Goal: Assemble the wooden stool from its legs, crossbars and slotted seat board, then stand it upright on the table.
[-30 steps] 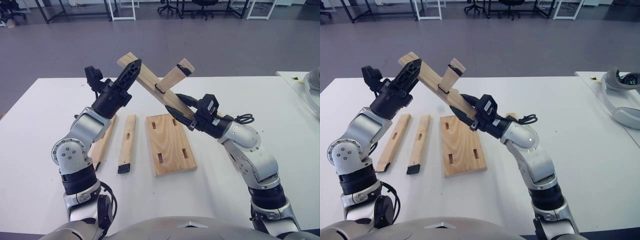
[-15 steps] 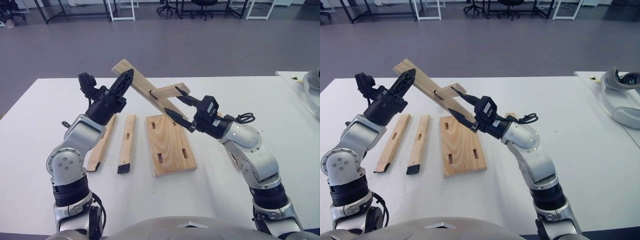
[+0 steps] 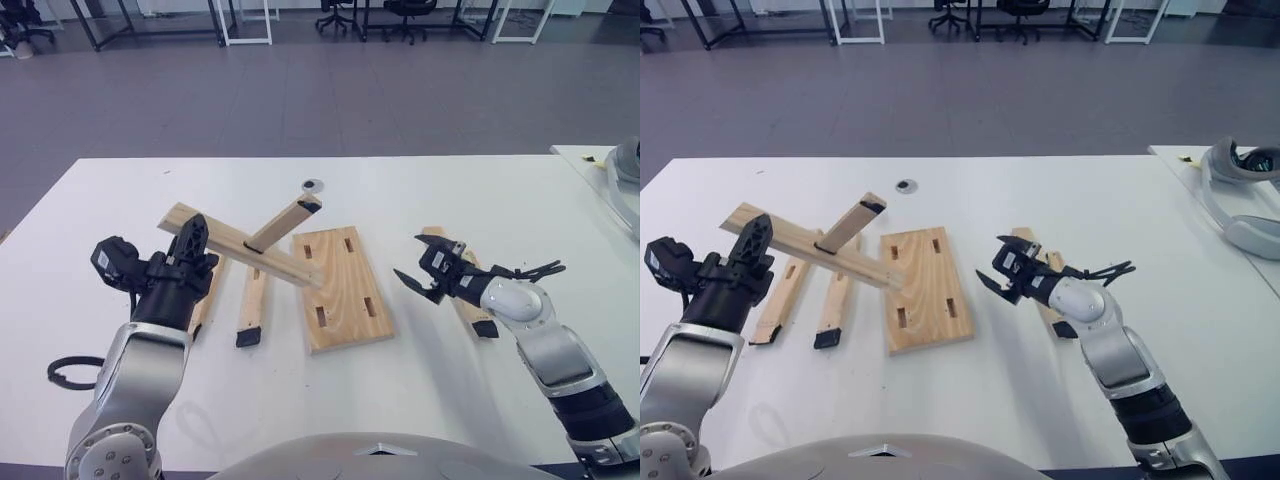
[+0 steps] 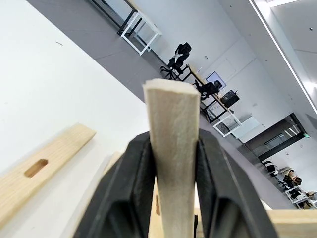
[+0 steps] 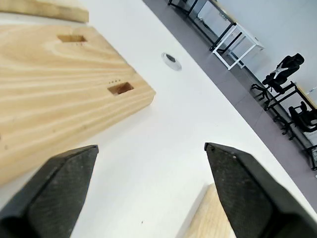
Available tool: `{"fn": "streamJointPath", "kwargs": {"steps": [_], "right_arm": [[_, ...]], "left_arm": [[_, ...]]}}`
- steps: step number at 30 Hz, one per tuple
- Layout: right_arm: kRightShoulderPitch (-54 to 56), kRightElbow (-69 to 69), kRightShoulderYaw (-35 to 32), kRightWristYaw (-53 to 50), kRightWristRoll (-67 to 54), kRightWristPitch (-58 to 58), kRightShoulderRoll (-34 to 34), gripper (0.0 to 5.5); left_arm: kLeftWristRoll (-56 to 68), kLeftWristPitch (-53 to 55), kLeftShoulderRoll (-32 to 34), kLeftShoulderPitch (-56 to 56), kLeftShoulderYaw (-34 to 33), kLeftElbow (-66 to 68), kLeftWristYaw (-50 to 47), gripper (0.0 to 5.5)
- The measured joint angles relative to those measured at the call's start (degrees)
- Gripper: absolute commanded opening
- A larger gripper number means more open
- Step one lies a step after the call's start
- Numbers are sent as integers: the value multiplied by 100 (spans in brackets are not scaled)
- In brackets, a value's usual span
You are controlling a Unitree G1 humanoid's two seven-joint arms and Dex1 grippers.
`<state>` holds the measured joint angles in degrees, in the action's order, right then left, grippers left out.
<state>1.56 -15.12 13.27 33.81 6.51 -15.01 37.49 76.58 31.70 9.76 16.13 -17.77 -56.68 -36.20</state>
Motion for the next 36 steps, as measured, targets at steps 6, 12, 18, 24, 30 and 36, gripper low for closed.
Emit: {"fn": "streamJointPath", "kwargs": {"steps": [6,12,18,24,30,36], "right_arm": [[-314,-185,458,721,215,155,338,400],[-382,-406,762,863,55,3,-112,400],[-346,-407,874,802,86,-62,-322,400],[-333,-333,719,658,175,-61,-325,400],[-186,-116,694,580,299,24,-319,400],[-186,-62,689,561,305,41,-320,400]], "left_arm": [[361,-150,297,423,436,-18,-495,100],[354,-270,895,407,510,-201,-888,100],[25,-575,1450,54,306,-227,-1133,100],[-17,-881,2092,194,321,-253,-1055,100],[284,-1302,1758,374,648,-254,-1052,100],[173,-1337,1792,603,695,-254,-978,100]]}}
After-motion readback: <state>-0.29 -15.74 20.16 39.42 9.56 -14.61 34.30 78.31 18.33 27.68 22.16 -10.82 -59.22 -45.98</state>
